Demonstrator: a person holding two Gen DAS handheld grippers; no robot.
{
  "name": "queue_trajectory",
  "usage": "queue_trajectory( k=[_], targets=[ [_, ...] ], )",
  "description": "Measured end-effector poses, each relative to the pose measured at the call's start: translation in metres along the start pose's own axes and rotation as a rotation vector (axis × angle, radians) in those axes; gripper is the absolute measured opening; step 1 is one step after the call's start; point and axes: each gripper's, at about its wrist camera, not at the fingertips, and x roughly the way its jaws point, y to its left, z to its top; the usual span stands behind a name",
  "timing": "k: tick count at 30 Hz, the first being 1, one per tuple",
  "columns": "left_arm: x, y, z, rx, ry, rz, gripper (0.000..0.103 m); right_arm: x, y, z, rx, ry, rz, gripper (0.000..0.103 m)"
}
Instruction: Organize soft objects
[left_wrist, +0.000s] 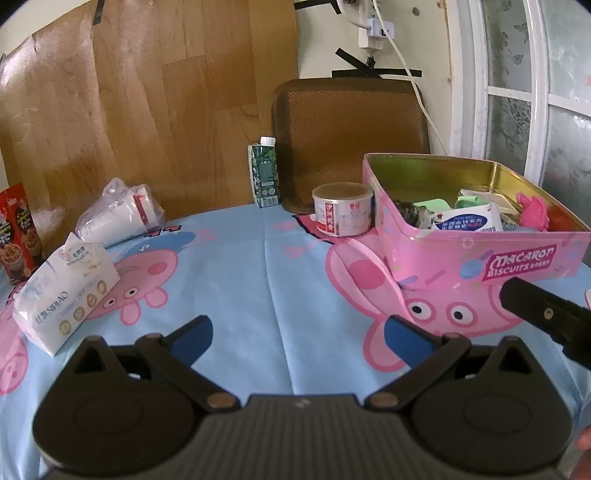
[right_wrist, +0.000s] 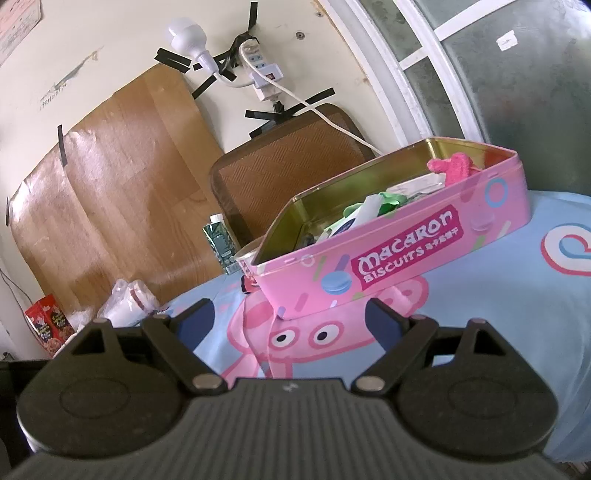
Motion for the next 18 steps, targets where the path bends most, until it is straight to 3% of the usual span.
queue_trajectory(
  k=[18],
  targets=[
    [0.0014, -0.0021, -0.0022, 0.022, 0.012, -0.009, 0.103, 0.002, 0.0, -0.0016, 0.0, 0.005, 0.001, 0.091]
  ],
)
